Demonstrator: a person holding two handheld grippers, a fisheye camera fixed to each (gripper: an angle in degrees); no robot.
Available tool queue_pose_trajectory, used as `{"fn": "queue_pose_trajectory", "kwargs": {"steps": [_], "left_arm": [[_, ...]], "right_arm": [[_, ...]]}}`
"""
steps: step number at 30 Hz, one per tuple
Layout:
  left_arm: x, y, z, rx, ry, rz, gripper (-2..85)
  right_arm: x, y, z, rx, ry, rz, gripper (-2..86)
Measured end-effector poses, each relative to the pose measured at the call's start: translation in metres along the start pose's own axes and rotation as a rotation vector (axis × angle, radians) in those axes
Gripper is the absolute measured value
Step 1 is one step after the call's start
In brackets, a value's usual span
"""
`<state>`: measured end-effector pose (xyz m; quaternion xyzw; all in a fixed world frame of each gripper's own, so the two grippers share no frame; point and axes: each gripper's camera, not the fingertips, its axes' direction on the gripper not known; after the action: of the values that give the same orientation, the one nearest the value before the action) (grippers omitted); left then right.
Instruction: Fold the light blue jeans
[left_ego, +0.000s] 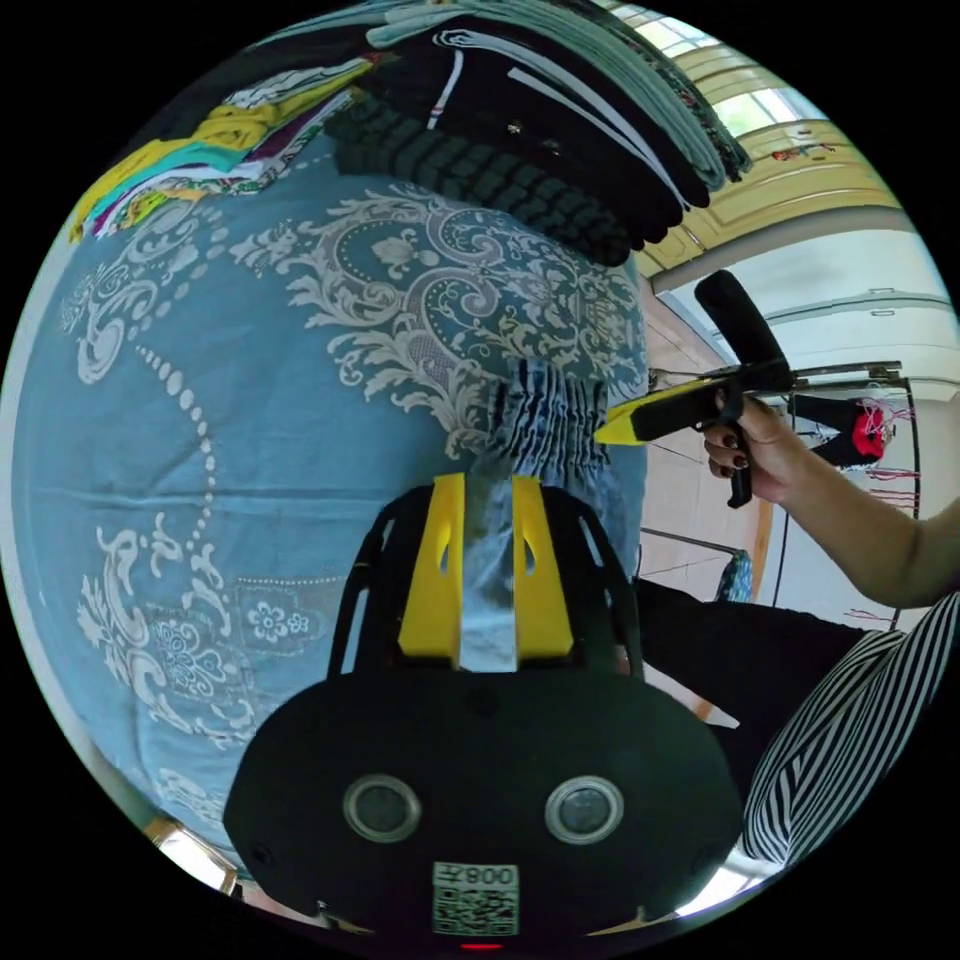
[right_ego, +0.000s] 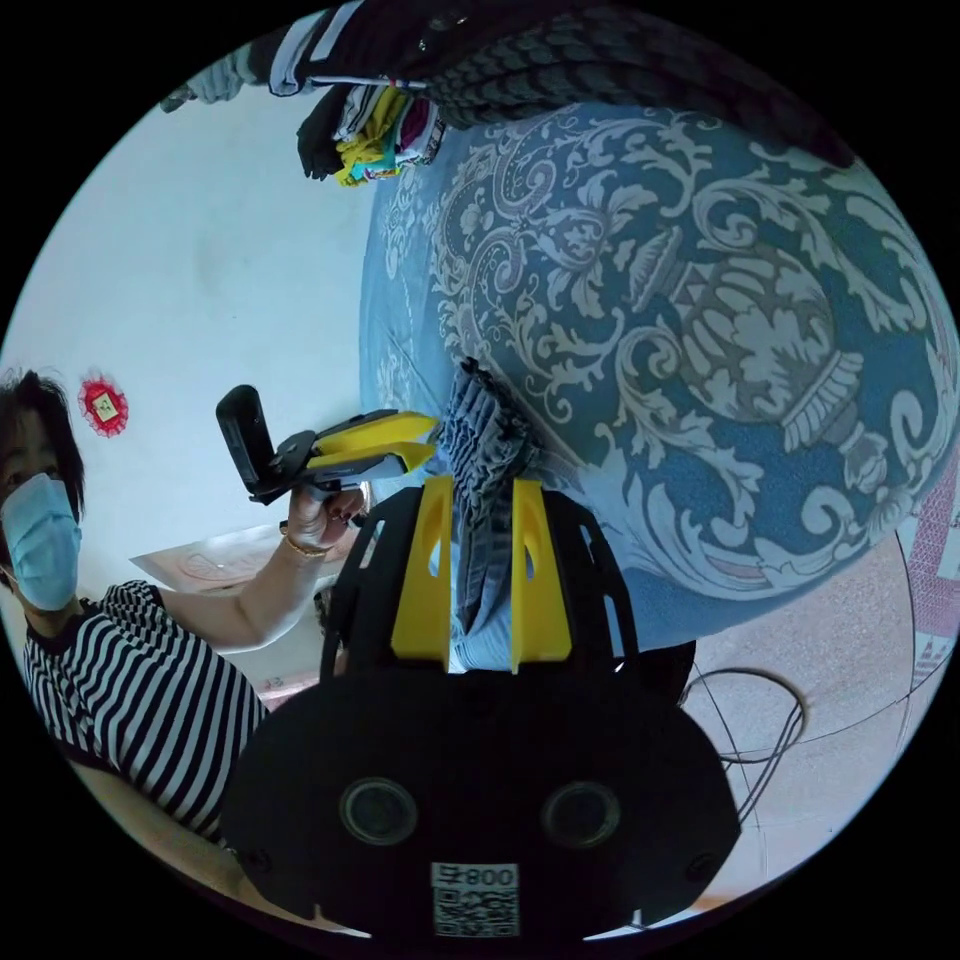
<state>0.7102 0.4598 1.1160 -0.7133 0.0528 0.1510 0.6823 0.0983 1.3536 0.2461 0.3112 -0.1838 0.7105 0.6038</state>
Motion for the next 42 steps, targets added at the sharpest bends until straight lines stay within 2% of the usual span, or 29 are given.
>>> {"fn": "queue_pose_trajectory", "kwargs": {"steps": [4,7,9,13,16,21,25,28,30,34,42], "left_arm": [[-0.019,-0.011,0.016,-0.092,0.028,0.024,9.3],[-0.035,-0.004,0.010,-0.114,0.045,0.068,6.2],[-0.051,0.009,0.011,-0.120,0.195,0.066,4.0],[-0.075,0.032,-0.004,-0.075,0.274,0.041,2.9],[-0.084,0.051,-0.026,-0.039,0.269,0.087,2.6],[-0.112,0.078,-0.063,0.104,0.301,0.116,2.0],[-0.130,0.091,-0.055,0.057,0.205,0.133,1.3],[-0.163,0.139,-0.058,0.115,0.191,-0.011,0.8],[-0.188,0.209,-0.078,0.238,0.235,-0.111,0.8],[-0.205,0.342,-0.088,0.285,0.190,-0.297,0.4],[-0.240,0.650,-0.092,0.259,-0.038,-1.000,0.7]], "right_arm": [[0.005,-0.001,0.011,-0.002,-0.031,0.024,8.2],[0.011,0.001,0.022,0.008,-0.112,0.055,7.1],[0.010,0.004,0.027,0.015,-0.131,0.061,5.8],[-0.006,0.010,0.021,0.053,-0.156,0.038,2.9],[-0.037,0.007,0.013,0.056,-0.123,-0.057,2.2],[-0.076,-0.004,-0.013,0.175,-0.093,-0.127,1.8],[-0.078,-0.033,0.005,0.098,0.076,-0.100,1.7],[-0.067,-0.044,0.022,0.067,0.007,-0.029,1.8],[-0.076,-0.045,0.030,0.073,-0.002,-0.039,1.8],[-0.096,-0.049,0.047,0.075,-0.044,-0.022,1.9],[-0.166,-0.053,0.074,0.051,0.020,-0.004,3.2]]}}
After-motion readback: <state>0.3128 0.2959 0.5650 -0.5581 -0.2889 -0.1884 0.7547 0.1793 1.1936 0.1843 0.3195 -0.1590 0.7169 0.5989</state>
